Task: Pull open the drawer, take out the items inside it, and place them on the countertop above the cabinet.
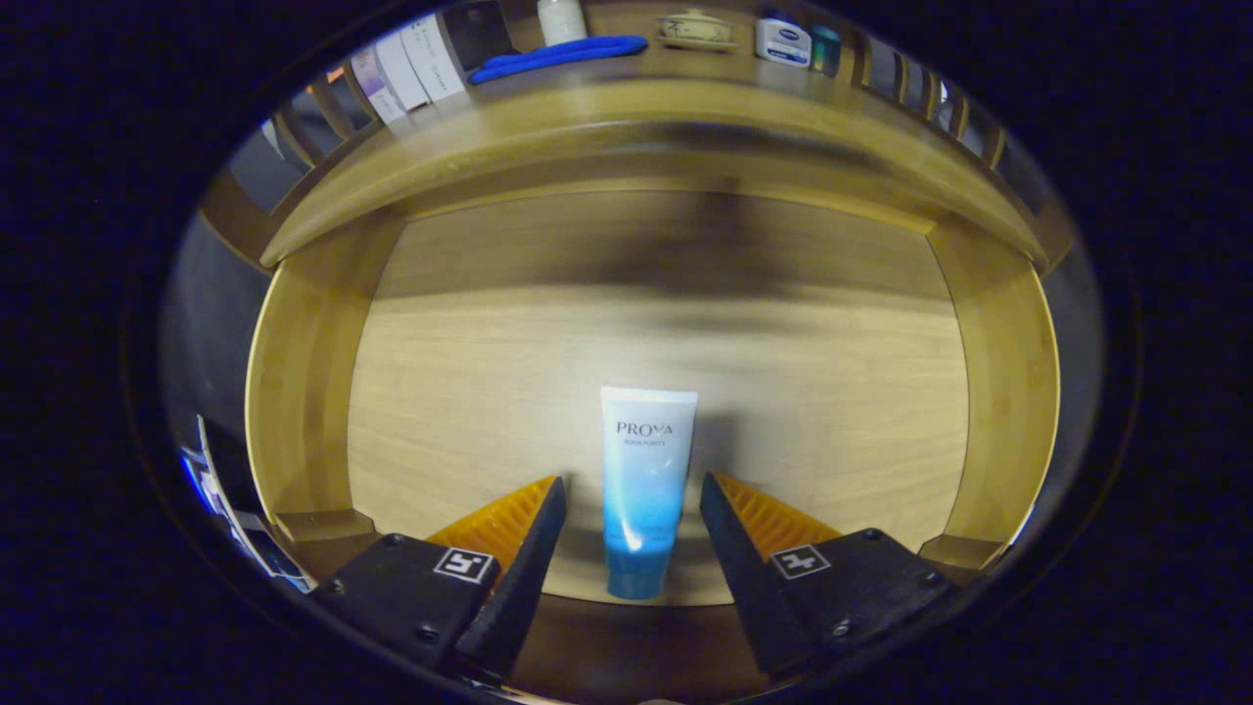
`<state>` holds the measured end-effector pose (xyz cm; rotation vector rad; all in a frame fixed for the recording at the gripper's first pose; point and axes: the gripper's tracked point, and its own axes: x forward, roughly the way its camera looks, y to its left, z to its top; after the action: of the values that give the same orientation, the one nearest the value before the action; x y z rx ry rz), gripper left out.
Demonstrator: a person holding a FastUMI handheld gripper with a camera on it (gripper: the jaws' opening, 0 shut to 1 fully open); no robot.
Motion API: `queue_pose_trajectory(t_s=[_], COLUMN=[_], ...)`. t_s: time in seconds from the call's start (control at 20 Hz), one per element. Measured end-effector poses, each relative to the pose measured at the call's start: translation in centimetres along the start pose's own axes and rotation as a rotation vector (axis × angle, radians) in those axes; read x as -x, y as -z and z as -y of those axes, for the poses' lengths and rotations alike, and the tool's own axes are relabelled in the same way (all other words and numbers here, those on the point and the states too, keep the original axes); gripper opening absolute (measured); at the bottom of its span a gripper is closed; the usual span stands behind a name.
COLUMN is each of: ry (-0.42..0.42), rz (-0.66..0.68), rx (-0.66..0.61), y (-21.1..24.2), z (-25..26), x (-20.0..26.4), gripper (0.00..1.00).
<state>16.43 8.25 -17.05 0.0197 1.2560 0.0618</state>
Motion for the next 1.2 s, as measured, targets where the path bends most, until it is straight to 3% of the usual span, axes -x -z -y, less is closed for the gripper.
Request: queue_pose_trajectory(t_s=[0.25,0.35,0.4,0.95,1.2], ry=[0.015,0.006,0.001,-0.04,-0.003], rz=[-0.012,-0.016,-0.01,0.106,0.14], rx=[-0.02,-0.027,-0.025,0.044,0.074], y=[0.4,0.5,0.3,-3.5,-7.8], z=[0.4,0.5,0.4,0.5,0.6], x=[0.0,-0.3,0.4,11.3,15.0], gripper=[0.7,0.52,0.49,0.47,0.47])
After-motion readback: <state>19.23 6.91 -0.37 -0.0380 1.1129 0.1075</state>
